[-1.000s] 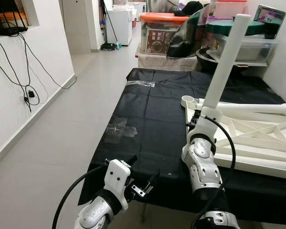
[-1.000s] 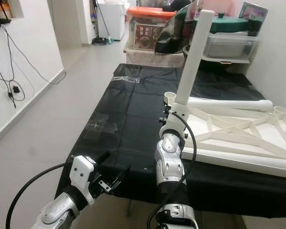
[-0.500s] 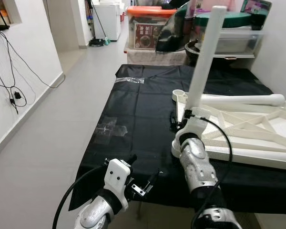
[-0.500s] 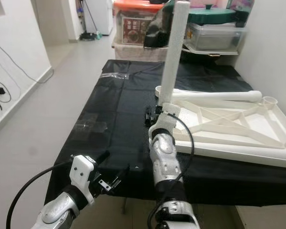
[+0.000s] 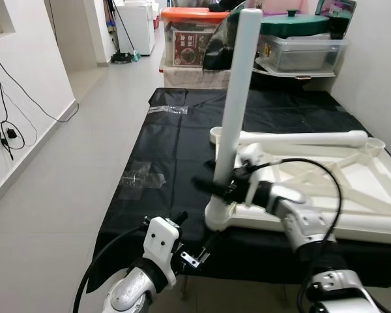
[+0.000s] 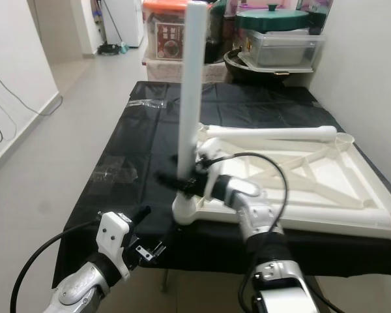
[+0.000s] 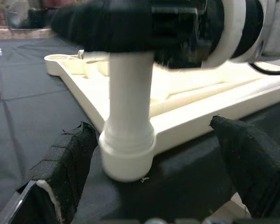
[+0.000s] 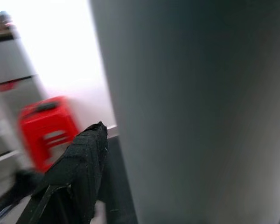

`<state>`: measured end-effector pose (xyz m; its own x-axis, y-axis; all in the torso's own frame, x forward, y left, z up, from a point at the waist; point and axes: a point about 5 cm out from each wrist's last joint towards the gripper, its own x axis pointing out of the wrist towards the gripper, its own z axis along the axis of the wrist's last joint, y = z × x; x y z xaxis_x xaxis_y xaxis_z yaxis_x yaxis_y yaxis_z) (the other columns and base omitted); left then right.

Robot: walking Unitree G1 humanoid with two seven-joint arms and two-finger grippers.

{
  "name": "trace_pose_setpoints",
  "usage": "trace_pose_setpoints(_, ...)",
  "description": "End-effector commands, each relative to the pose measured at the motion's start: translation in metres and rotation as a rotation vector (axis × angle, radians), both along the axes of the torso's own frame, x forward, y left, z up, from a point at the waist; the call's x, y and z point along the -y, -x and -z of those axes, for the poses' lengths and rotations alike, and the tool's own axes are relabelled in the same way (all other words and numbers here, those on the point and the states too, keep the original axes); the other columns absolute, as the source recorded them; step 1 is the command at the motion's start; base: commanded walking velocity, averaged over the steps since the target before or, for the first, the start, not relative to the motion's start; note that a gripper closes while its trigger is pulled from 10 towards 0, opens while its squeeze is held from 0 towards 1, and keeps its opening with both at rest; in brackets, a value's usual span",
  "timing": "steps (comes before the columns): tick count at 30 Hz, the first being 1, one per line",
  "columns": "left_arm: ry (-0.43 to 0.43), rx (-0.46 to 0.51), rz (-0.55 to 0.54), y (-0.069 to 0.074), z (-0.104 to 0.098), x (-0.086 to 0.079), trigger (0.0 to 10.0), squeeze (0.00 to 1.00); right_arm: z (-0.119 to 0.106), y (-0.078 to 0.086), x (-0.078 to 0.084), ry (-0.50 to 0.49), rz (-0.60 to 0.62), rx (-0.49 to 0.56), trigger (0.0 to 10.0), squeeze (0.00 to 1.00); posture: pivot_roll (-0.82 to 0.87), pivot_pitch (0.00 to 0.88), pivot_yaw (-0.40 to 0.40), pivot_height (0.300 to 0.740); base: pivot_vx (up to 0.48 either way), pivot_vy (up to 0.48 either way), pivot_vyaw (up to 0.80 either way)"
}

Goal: Building children table

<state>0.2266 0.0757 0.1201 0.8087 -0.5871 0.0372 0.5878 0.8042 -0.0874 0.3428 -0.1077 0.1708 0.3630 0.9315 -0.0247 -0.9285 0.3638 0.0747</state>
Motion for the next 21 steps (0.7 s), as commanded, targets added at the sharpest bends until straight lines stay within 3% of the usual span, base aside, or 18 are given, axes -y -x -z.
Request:
trace_pose_setpoints(1,-0.004,-0.015,-0.002,0.001,0.003,0.0,10.0,0.0,0.002,0.001,-0.01,0.013,-0.071,-0.009,10.0,0.0,0.09,0.006,-0.032,0.74,0.0,0.0,0.0)
trace_pose_setpoints(2,-0.004,-0.015,-0.003,0.001,0.003,0.0,10.0,0.0,0.001,-0.001,-0.014,0.025,-0.104,-0.002,10.0,0.0,0.09,0.007,-0.032,0.74,0.0,0.0,0.0)
trace_pose_setpoints(3,-0.004,-0.015,-0.003,0.001,0.002,0.0,10.0,0.0,0.0,-0.002,-0.018,0.036,-0.134,0.002,0.4,0.0,0.09,0.007,-0.032,0.74,0.0,0.0,0.0)
trace_pose_setpoints(8,-0.005,-0.014,-0.005,0.001,0.002,0.0,10.0,0.0,-0.001,-0.004,-0.023,0.038,-0.151,0.013,0.0,0.0,0.09,0.01,-0.034,0.74,0.0,0.0,0.0)
trace_pose_setpoints(11,-0.005,-0.014,-0.005,0.001,0.002,-0.001,10.0,0.0,-0.002,-0.008,-0.022,0.035,-0.069,0.032,0.0,0.0,0.09,0.011,-0.031,0.74,0.0,0.0,0.0)
trace_pose_setpoints(14,-0.005,-0.016,-0.003,0.001,0.002,-0.001,10.0,0.0,-0.002,-0.017,-0.02,0.032,0.127,0.067,0.0,0.0,0.09,0.008,-0.03,0.74,0.0,0.0,0.0)
trace_pose_setpoints(17,-0.006,-0.017,0.001,0.001,0.003,0.0,10.0,0.0,0.001,-0.036,-0.009,0.023,0.57,0.043,0.0,0.0,0.08,0.006,-0.029,0.74,0.0,0.0,0.0)
trace_pose_setpoints(18,-0.006,-0.017,0.001,0.001,0.003,0.0,10.0,0.0,0.001,-0.036,-0.009,0.023,0.57,0.043,0.0,0.0,0.08,0.006,-0.029,0.74,0.0,0.0,0.0)
trace_pose_setpoints(19,-0.006,-0.018,0.001,0.001,0.003,0.0,10.0,0.0,0.004,-0.041,0.003,0.005,0.804,0.008,0.0,0.0,0.08,0.006,-0.029,0.74,0.0,0.0,0.0)
trace_pose_setpoints(20,-0.006,-0.018,0.001,0.001,0.003,0.0,10.0,0.0,0.004,-0.041,0.003,0.005,0.804,0.008,0.0,0.0,0.08,0.006,-0.029,0.74,0.0,0.0,0.0)
trace_pose_setpoints(21,-0.006,-0.019,0.001,0.001,0.004,0.0,10.0,0.0,0.005,-0.043,0.01,0.012,0.905,0.006,0.0,0.0,0.08,0.006,-0.029,0.74,0.0,0.0,0.0)
